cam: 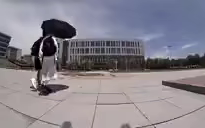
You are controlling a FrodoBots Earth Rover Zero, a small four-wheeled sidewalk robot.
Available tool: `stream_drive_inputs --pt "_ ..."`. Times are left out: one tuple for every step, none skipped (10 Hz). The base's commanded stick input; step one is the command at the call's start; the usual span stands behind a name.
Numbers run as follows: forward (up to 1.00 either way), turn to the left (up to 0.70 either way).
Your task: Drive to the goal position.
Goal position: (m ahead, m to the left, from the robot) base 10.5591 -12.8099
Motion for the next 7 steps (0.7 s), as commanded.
stream_drive_inputs --pt "0.7 0.0" --pt "0.7 0.0" --pt "0.7 0.0" --pt "0.7 0.0" --pt "0.7 0.0" --pt "0.7 0.0" --pt "0.7 0.0"
